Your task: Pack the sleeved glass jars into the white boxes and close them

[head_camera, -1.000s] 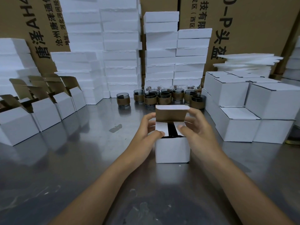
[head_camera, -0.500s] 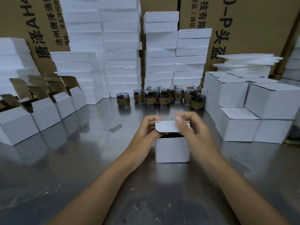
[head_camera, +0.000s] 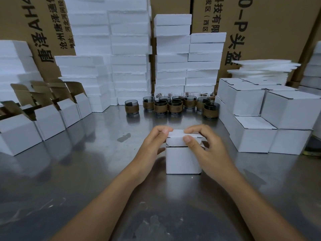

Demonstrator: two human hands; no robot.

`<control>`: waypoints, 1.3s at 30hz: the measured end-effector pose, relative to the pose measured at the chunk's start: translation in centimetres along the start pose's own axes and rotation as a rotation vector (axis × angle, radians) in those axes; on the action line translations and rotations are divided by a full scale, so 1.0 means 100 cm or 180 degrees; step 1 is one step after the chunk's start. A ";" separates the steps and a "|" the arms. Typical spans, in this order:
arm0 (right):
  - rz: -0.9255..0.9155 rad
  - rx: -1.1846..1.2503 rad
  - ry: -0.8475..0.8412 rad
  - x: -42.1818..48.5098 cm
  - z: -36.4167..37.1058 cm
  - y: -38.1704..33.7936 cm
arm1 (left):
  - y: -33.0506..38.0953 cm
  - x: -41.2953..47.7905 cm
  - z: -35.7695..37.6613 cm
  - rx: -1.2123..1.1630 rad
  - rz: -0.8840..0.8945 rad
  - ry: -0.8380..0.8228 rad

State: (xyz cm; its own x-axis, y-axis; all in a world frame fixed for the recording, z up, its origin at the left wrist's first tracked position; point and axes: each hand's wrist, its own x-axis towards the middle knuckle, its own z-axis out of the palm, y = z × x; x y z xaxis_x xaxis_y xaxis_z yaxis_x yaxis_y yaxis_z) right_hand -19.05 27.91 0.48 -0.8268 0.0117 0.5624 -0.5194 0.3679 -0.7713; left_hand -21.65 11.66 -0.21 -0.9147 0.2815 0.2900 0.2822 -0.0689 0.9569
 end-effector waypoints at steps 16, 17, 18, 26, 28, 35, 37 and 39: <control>0.0159 0.0064 -0.0076 0.002 0.001 0.005 | -0.005 0.004 -0.006 -0.0060 -0.0079 0.0165; 0.0206 0.0041 -0.0059 0.002 0.001 0.007 | -0.005 0.003 -0.006 -0.0022 -0.0068 0.0194; 0.0255 0.0031 -0.0011 0.002 0.001 0.008 | -0.004 0.002 -0.006 0.0018 -0.0067 0.0224; 0.0072 -0.0874 -0.0023 -0.013 0.009 0.003 | 0.001 -0.006 -0.001 0.0119 -0.0019 0.0281; 0.0072 -0.1122 -0.0043 -0.014 0.010 0.002 | 0.003 -0.008 0.000 0.0113 -0.0011 0.0307; 0.0264 -0.1084 0.0332 -0.015 0.014 0.005 | 0.002 -0.008 -0.002 0.0064 -0.0156 0.0485; 0.0274 -0.1062 0.0310 -0.014 0.014 0.007 | 0.001 -0.008 -0.004 0.0056 -0.0208 0.0529; 0.0283 -0.1080 0.0290 -0.011 0.011 0.007 | 0.000 -0.008 -0.006 0.0048 -0.0257 0.0577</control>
State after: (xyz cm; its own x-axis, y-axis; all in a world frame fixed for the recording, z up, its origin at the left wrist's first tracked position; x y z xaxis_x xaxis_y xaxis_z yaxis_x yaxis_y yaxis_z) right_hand -18.74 27.13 -1.02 -0.8349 0.1347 0.5337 -0.3325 0.6493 -0.6840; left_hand -21.06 10.88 -0.50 -0.9712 0.1085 0.2119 0.2089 -0.0382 0.9772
